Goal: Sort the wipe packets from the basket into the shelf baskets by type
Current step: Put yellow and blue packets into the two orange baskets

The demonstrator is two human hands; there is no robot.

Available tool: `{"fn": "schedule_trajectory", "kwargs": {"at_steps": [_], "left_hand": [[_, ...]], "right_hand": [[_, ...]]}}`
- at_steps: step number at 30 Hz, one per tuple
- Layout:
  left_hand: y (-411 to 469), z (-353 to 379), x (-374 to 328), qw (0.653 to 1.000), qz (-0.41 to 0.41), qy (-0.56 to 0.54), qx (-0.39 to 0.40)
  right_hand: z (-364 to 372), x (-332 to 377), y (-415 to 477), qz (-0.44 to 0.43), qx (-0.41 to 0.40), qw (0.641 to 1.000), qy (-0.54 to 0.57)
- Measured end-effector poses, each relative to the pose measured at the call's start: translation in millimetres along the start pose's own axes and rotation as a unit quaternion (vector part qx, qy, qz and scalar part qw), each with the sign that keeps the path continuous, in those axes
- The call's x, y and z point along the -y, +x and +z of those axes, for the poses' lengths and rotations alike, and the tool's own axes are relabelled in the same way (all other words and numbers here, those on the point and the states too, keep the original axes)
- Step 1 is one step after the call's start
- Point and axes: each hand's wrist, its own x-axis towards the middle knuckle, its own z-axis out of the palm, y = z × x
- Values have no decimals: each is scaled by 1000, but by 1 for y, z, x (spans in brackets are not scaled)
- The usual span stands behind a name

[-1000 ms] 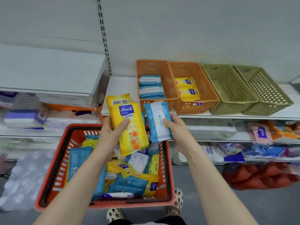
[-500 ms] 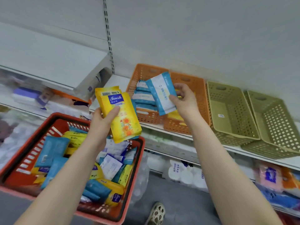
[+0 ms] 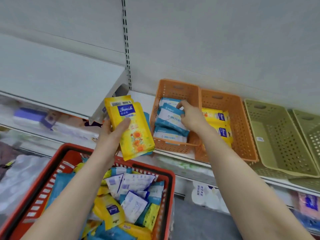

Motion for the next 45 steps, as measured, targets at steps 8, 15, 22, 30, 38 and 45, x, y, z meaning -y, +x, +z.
{"fn": "schedule_trajectory", "kwargs": {"at_steps": [8,15,22,30,38,45], "left_hand": [[29,15,-5,1000,-1,1,6],[42,18,-1,1000,2,7,11],[46,18,-2,1000,0,-4,19],[40,21,-7,999,13,-9,31],[19,38,-14,996,21,-45,80],[-2,41,-9,996,-5,-49,80]], "right_hand": [[5,2,33,-32,216,973,-70],[29,-11,27,-71,214,970,-92],[36,-11,23,-76,182,975,-102],[15,15,1,-64,-49,993,81],[-6,64,-41,16,33,880,474],[-5,51,-53,42,18,873,486]]}}
